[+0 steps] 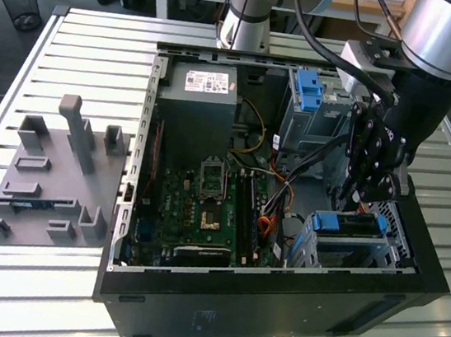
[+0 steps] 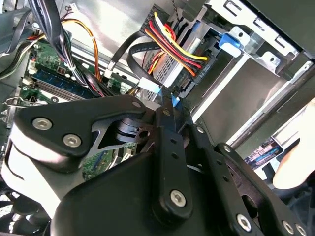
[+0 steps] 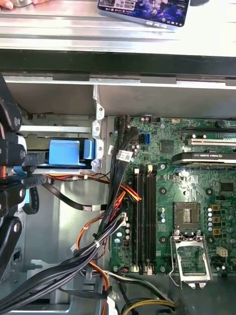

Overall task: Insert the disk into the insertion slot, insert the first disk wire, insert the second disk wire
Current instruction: 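Insert the second disk wire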

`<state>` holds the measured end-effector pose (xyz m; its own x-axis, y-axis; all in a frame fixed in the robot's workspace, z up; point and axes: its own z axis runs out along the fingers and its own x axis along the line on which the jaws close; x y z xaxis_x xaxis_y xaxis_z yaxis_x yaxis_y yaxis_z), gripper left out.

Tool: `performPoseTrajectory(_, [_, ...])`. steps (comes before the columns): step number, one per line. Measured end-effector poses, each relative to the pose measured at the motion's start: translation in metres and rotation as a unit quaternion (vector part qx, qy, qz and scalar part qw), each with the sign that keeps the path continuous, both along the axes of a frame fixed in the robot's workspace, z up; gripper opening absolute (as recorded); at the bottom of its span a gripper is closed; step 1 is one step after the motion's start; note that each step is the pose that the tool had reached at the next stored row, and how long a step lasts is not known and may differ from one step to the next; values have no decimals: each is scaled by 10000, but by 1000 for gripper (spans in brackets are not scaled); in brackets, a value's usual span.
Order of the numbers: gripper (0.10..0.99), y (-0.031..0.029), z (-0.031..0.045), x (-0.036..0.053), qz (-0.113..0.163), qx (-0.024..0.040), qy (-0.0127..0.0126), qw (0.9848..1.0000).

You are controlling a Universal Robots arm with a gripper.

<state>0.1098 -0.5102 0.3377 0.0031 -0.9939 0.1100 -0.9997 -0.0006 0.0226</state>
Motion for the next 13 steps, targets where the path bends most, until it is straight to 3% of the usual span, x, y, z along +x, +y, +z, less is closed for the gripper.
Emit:
performPoseTrajectory(2, [145,0,-1,1,0,1,0,10000])
performPoseTrajectory(13, [141,-37,-1,2,0,1,0,10000])
